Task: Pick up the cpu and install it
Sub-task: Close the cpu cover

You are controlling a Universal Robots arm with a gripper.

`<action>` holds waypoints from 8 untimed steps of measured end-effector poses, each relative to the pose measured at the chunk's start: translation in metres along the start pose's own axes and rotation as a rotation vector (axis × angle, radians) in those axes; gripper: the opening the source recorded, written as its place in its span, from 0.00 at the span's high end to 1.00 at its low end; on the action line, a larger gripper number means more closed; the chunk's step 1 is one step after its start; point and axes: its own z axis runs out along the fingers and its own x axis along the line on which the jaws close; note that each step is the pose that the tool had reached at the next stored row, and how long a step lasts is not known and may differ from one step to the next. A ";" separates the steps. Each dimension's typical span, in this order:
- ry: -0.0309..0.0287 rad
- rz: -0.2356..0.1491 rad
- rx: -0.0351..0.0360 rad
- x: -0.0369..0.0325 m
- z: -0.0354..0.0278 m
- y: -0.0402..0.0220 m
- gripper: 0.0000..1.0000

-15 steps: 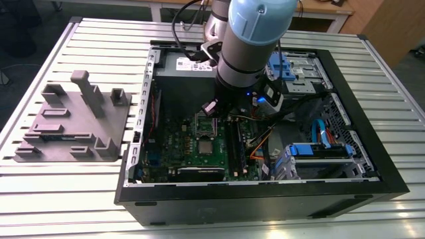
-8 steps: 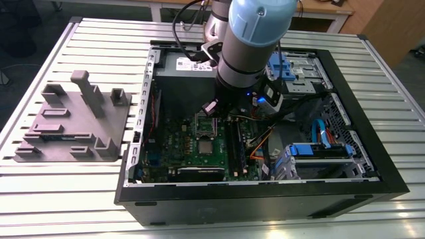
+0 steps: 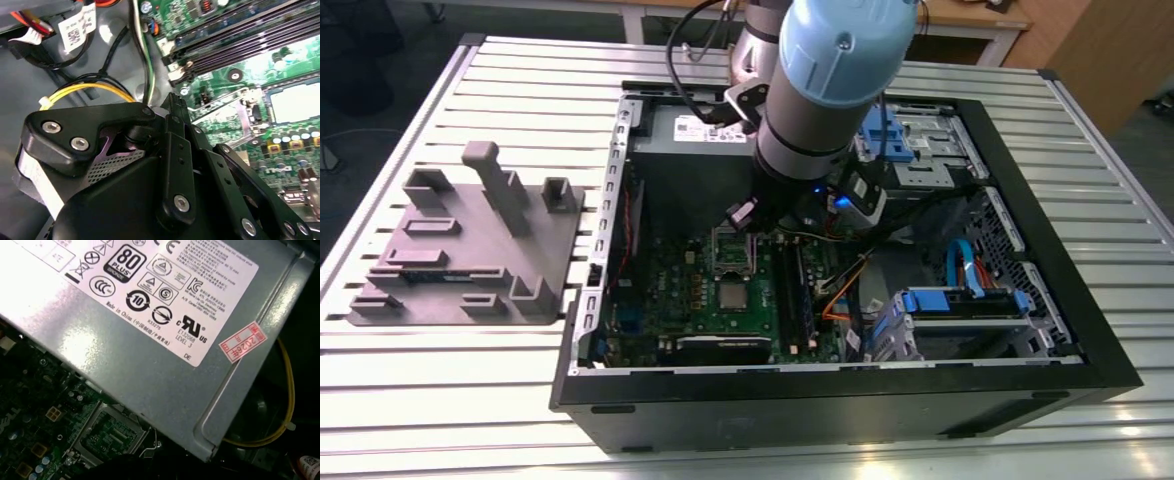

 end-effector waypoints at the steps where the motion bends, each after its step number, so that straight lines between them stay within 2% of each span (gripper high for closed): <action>1: -0.0002 0.000 -0.0004 0.0000 0.0002 0.0000 0.90; 5: 0.0087 -0.037 -0.0051 0.0001 0.0006 -0.0003 0.90; 8: 0.0091 -0.039 -0.0055 -0.0006 0.0009 -0.0006 0.90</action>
